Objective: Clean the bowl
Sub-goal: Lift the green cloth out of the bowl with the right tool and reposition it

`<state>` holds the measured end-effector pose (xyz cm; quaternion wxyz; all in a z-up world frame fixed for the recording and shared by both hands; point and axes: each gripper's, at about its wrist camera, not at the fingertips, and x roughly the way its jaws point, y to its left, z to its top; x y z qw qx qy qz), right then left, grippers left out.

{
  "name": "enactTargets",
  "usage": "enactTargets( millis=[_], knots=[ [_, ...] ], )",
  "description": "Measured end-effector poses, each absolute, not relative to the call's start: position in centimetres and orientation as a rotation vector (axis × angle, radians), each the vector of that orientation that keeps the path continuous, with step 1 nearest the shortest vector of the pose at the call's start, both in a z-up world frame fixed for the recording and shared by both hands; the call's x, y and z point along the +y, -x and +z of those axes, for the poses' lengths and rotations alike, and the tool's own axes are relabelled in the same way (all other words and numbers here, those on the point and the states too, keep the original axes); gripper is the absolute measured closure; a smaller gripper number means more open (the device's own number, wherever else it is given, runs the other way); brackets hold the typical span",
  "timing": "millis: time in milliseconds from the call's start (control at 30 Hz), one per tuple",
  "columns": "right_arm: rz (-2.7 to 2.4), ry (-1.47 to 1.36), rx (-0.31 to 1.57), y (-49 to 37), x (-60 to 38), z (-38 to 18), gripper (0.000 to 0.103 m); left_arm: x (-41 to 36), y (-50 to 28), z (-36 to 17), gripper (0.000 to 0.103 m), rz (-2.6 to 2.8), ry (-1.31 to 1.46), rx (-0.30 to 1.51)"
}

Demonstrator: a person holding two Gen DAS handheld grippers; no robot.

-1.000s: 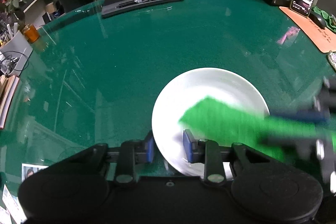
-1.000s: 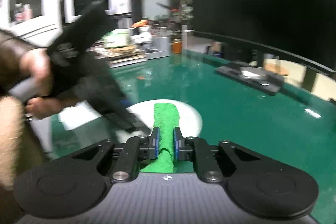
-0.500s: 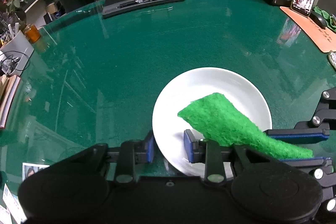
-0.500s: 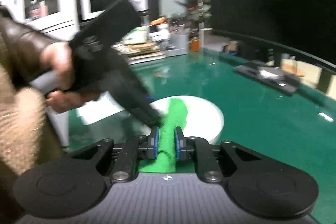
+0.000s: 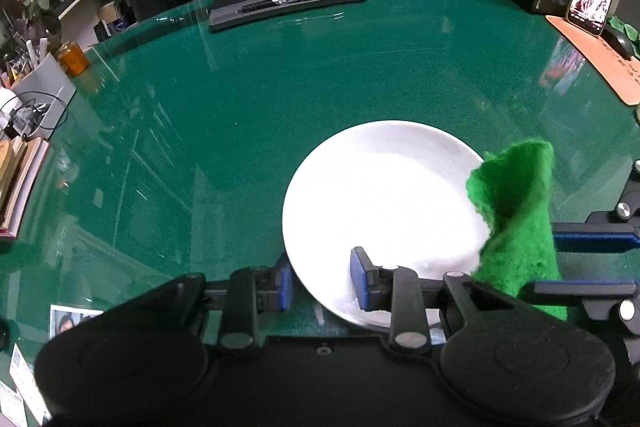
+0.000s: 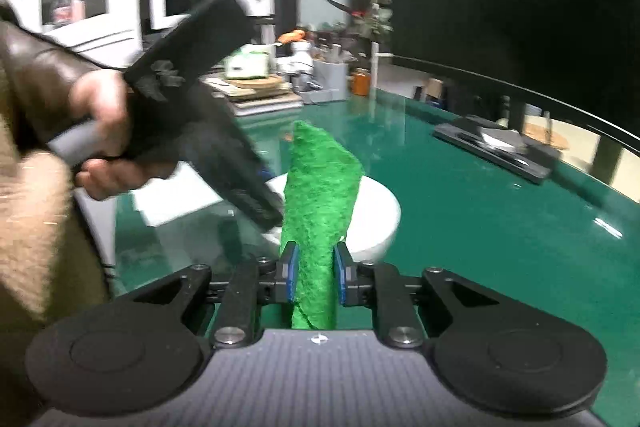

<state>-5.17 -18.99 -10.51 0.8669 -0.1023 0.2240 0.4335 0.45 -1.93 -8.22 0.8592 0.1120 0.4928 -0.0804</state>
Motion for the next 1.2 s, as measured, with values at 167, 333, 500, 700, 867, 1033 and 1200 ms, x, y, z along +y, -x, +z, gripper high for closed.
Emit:
enactTargets(
  millis=[167,333,500,700,867,1033,1200],
  knots=[
    [0.742,0.197,0.391,3.9,-18.5,-9.7,0.091,-2.0,-0.4,-8.2,0.073,-0.167,-0.237,1.035],
    [0.857,0.248,0.437,4.3,-17.3,-10.8,0.093,-2.1,-0.6,-8.2,0.073,-0.165,-0.243,1.033],
    [0.836,0.248,0.442,3.8,-17.2,-11.1,0.093,-2.2,-0.7,-8.2,0.073,-0.165,-0.24,1.033],
    [0.842,0.246,0.457,3.7,-16.6,-10.8,0.092,-2.3,-0.5,-8.2,0.073,-0.168,-0.242,1.034],
    [0.819,0.237,0.448,4.0,-17.0,-11.2,0.093,-2.4,-0.3,-8.2,0.073,-0.174,-0.242,1.034],
    [0.739,0.202,0.425,1.9,-17.7,-11.3,0.092,-2.8,0.4,-7.9,0.072,-0.232,-0.259,1.067],
    [0.745,0.169,0.42,1.5,-18.0,-11.1,0.091,-3.0,0.4,-7.3,0.046,-0.299,-0.296,1.046]
  ],
)
